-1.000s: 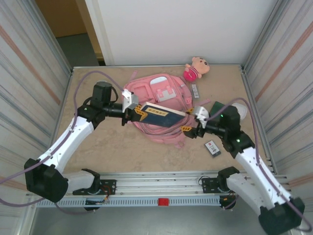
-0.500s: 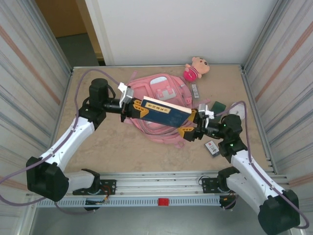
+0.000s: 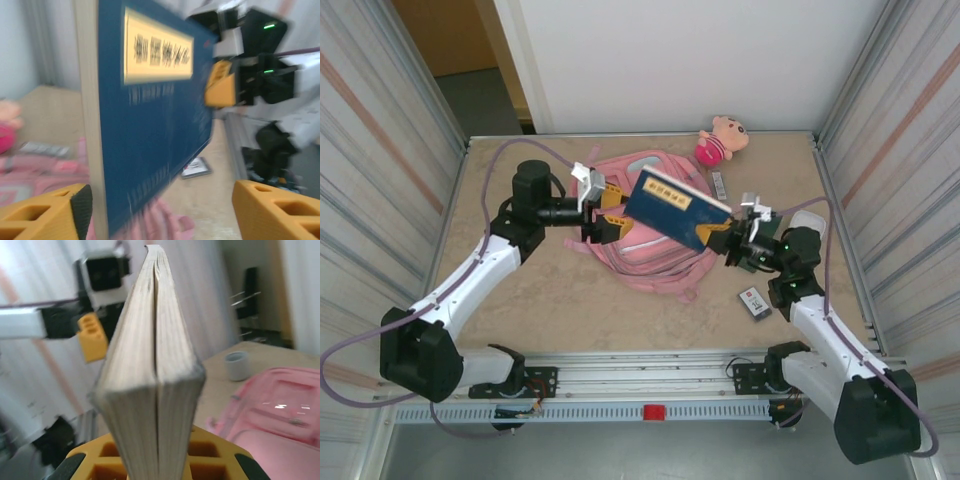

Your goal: Pack books, pencil case, and school supplies into a backpack

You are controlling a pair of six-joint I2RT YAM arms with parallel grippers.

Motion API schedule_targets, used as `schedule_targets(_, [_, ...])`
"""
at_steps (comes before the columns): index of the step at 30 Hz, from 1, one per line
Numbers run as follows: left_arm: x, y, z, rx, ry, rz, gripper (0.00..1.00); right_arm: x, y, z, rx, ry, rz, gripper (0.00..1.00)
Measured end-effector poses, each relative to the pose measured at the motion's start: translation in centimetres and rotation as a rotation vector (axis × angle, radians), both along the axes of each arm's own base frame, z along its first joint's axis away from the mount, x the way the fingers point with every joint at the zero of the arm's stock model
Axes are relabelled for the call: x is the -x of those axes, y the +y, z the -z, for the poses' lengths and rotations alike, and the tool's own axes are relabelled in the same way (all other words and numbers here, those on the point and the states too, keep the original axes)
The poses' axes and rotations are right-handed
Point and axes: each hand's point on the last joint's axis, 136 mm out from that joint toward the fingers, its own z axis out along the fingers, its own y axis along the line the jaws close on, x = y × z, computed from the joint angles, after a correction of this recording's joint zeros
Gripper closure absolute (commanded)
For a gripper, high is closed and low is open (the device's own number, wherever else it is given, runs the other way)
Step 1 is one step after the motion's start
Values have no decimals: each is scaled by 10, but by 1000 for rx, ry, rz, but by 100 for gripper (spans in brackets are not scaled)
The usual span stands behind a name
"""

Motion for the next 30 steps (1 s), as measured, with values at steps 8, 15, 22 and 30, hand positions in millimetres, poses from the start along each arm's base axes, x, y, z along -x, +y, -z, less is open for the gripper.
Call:
schedule_targets(8, [-42, -33, 103, -441, -110, -148, 14, -40, -63, 22, -106, 268, 386, 100])
schedule_targets(15, [-49, -46, 198, -729, -63, -87, 9, -43, -97, 53, -128, 452, 606, 100])
schedule_targets(22, [-46, -66, 223, -792, -58, -25, 6, -39, -107, 67, -120, 521, 666, 100])
schedule_targets(30, [-54, -70, 249, -890, -96, -77, 42, -37, -107, 77, -105, 560, 670, 100])
